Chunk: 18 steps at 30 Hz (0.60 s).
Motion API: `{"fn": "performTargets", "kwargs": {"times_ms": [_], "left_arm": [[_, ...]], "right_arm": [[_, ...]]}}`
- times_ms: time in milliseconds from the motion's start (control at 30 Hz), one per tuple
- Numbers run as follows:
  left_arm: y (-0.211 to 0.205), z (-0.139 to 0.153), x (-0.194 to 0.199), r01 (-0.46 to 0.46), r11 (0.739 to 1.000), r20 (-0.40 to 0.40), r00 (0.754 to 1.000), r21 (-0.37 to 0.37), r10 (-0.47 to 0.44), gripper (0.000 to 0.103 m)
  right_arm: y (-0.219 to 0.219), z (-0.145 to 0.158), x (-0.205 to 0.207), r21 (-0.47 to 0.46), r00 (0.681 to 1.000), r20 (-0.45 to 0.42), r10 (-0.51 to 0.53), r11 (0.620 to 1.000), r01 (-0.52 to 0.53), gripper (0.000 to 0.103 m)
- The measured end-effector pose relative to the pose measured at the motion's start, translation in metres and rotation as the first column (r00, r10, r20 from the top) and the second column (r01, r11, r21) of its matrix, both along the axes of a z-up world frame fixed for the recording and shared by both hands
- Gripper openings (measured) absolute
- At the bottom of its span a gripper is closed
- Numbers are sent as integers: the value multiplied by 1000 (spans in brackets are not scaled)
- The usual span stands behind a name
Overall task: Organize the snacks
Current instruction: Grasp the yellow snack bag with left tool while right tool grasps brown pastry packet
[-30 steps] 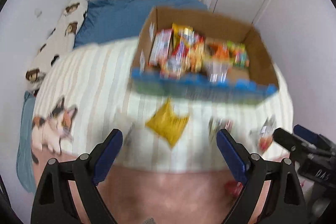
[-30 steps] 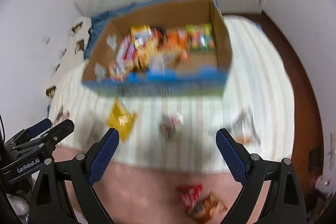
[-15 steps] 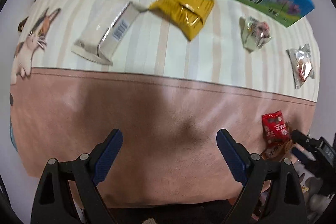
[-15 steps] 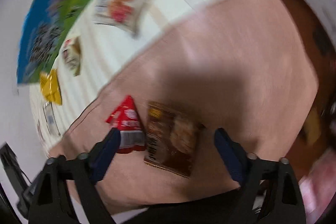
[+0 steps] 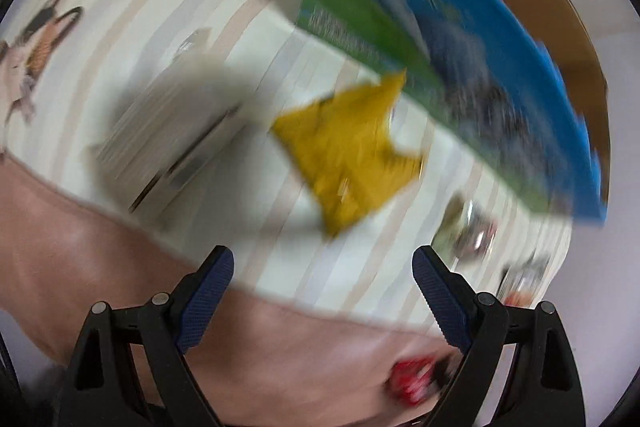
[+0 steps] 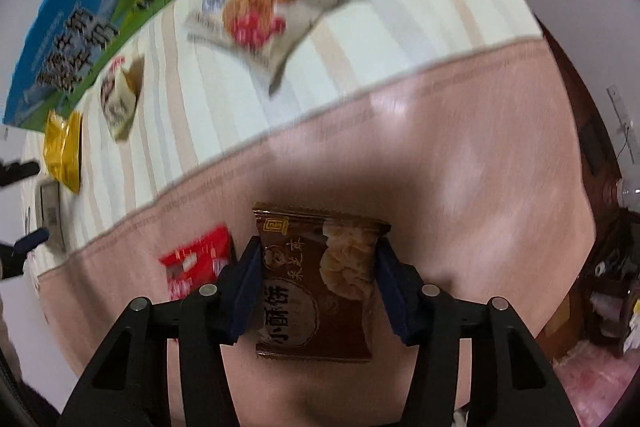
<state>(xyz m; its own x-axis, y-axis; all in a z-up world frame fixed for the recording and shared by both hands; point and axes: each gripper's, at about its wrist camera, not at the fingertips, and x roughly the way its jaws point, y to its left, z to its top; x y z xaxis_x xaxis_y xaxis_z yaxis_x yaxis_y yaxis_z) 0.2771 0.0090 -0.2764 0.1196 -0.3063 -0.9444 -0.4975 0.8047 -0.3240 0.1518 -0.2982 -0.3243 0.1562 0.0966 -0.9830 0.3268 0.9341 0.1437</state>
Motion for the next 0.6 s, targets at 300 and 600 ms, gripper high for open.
{"fn": "performTargets", "kwargs": {"times_ms": [300,600], "left_arm": [[1,-38,30,-133,990,-22,991,-47,133,82],[-51,-29,-3,278,947,-3,960,160,-281,65]], "right_arm": [[2,16,24,22,1000,25,12,1000,-12,57],[33,27,52,82,989,19,149,985,-150,57]]}}
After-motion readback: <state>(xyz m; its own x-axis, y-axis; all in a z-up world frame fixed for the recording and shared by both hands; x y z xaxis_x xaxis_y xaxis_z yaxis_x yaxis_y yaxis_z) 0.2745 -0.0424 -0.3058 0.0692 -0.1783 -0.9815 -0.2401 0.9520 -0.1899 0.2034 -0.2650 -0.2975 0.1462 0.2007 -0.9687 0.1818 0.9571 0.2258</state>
